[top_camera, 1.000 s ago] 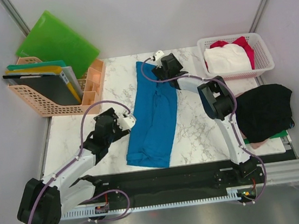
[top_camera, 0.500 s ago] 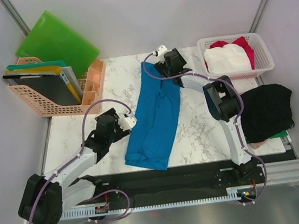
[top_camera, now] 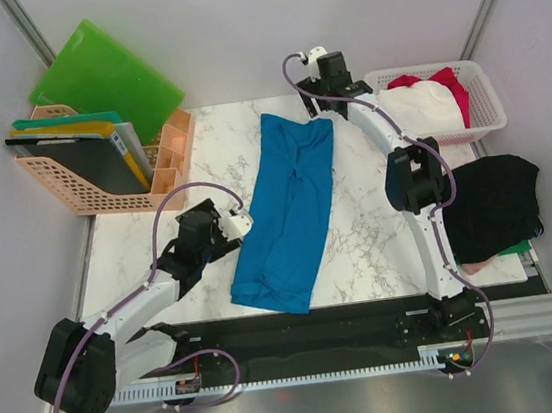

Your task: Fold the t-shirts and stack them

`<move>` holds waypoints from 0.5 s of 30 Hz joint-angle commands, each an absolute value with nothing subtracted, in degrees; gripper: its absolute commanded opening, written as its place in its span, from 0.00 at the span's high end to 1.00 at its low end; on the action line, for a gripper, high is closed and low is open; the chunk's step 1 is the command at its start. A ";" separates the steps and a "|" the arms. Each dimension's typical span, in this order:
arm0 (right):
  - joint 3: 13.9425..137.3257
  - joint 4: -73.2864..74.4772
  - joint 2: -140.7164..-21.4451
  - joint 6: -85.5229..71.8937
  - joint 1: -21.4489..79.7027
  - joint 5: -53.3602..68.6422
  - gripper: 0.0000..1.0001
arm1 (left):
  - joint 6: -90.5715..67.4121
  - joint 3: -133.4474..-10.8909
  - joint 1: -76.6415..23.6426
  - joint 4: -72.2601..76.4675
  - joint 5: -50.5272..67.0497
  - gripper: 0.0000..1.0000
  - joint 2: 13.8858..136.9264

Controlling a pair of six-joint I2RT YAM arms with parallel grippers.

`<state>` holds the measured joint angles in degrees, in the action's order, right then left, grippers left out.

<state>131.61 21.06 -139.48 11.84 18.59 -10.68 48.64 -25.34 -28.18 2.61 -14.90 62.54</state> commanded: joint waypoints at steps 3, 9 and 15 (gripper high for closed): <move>138.43 43.67 -142.65 2.64 13.63 9.90 0.02 | 46.93 -27.42 -27.86 3.16 -14.68 0.00 63.37; 128.59 42.28 -135.89 4.47 12.04 9.86 0.08 | 46.15 -27.77 -27.95 3.16 -13.98 0.00 64.33; 131.83 42.63 -137.80 4.13 11.86 10.72 0.18 | 45.97 -28.39 -27.86 3.25 -13.97 0.00 65.39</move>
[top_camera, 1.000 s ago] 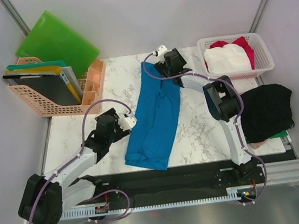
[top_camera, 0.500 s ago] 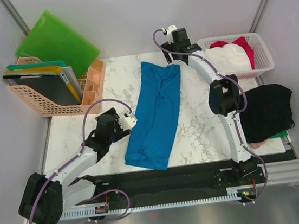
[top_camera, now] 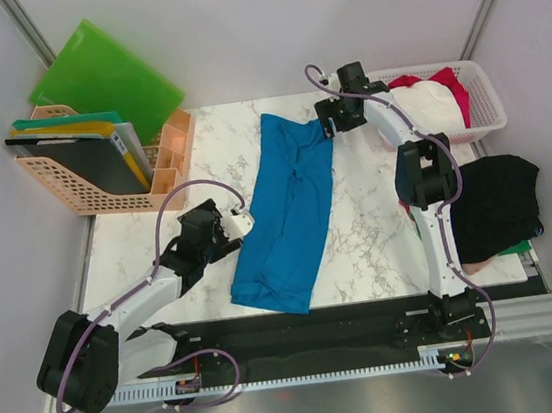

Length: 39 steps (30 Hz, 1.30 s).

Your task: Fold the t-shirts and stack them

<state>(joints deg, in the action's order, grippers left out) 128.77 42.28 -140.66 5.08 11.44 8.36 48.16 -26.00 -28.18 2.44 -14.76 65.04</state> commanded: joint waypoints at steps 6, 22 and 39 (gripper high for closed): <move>136.05 40.35 -141.40 2.20 11.87 11.69 0.17 | 46.49 -28.04 -27.86 3.16 -14.33 0.00 64.86; 138.95 34.90 -147.65 0.00 12.04 13.44 0.31 | 46.93 -28.48 -27.86 3.08 -14.94 0.00 66.18; 133.85 28.74 -145.63 2.99 12.74 6.25 0.77 | 47.20 -28.30 -27.86 2.37 -15.12 0.00 66.18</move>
<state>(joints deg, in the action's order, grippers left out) 133.69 31.66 -148.24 1.48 12.51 9.54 48.05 -26.41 -28.18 2.20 -14.92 66.04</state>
